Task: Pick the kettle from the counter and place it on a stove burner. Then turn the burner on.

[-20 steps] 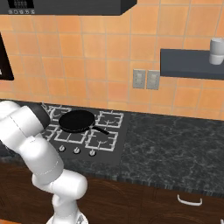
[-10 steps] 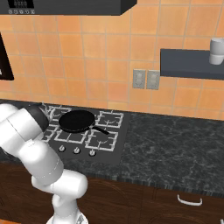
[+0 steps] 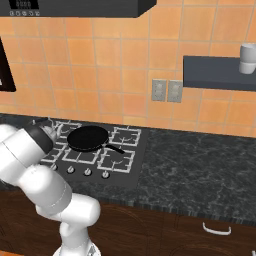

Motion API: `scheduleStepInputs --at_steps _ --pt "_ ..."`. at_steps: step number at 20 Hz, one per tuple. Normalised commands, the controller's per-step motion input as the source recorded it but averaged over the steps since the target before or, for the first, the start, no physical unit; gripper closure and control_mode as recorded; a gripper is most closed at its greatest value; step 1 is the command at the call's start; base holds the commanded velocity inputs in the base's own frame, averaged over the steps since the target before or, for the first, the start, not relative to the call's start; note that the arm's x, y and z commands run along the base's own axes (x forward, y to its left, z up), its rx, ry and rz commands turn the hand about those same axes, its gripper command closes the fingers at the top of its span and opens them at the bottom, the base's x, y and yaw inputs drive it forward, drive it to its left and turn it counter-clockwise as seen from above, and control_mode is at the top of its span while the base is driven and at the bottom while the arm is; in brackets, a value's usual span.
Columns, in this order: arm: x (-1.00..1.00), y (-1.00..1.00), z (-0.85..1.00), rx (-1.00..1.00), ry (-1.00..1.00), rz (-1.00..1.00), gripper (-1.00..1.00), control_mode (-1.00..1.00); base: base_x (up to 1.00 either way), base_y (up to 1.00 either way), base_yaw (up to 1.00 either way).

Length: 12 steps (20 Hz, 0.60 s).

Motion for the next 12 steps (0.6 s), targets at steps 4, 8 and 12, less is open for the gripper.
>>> scheduleStepInputs --at_steps 4,8,12 --pt "0.0 -0.01 0.0 -0.13 -0.08 0.42 1.0 -1.0 0.0 0.0 0.0" --pt "0.0 0.0 0.0 -0.14 0.0 0.46 1.0 -1.0 0.0 0.0 0.0" --pt "0.0 0.0 0.0 -0.07 0.0 0.22 -1.0 -1.0 0.0 0.0 0.0"
